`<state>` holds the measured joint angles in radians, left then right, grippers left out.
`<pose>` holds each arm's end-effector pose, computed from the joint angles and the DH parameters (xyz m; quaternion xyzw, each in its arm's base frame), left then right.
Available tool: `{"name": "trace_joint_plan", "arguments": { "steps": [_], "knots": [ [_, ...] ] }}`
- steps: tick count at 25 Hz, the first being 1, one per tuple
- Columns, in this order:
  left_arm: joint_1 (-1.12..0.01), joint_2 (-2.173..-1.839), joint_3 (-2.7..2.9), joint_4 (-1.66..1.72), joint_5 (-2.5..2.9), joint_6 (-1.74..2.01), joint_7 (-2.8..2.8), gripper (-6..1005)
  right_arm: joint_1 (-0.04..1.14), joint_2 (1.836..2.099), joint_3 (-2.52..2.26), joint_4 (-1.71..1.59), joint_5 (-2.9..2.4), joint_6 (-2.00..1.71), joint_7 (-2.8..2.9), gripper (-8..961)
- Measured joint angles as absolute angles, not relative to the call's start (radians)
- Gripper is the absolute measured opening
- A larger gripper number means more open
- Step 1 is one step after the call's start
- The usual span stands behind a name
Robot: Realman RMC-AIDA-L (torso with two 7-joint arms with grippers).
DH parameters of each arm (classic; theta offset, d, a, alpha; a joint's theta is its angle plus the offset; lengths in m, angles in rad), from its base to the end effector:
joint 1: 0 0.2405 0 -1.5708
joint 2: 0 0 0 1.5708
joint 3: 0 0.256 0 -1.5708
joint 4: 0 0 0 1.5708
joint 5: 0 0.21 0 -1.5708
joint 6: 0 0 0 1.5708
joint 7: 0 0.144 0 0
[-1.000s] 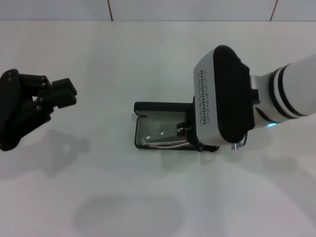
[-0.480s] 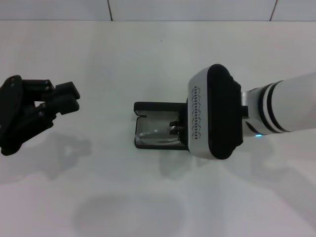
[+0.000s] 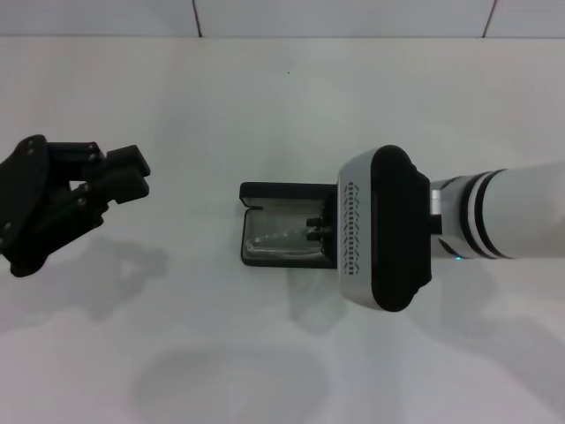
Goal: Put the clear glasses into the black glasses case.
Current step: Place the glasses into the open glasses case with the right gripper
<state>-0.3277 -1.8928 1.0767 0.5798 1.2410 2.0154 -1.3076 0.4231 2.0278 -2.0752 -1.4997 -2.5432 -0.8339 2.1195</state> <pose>-0.2528 0.2557 0.0772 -0.8712 -0.1157 -0.4764 0.0263 0.1240 0.3118 -0.0980 -0.9588 -0.1603 -0.1016 0.2114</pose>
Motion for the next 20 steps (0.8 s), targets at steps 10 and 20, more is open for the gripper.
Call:
{"name": "trace_joint_plan", "arguments": {
  "steps": [10, 20],
  "knots": [
    [-0.327, -1.895, 1.077, 0.58, 1.241, 2.015, -1.31, 157, 0.406, 2.028, -2.089, -1.489, -2.578, -0.778, 2.126, 175],
    [-0.327, -1.897, 1.076, 0.58, 1.241, 2.014, -1.31, 157, 0.403, 2.028, -2.086, -1.478, -2.588, -0.77, 2.128, 181]
  ]
}}
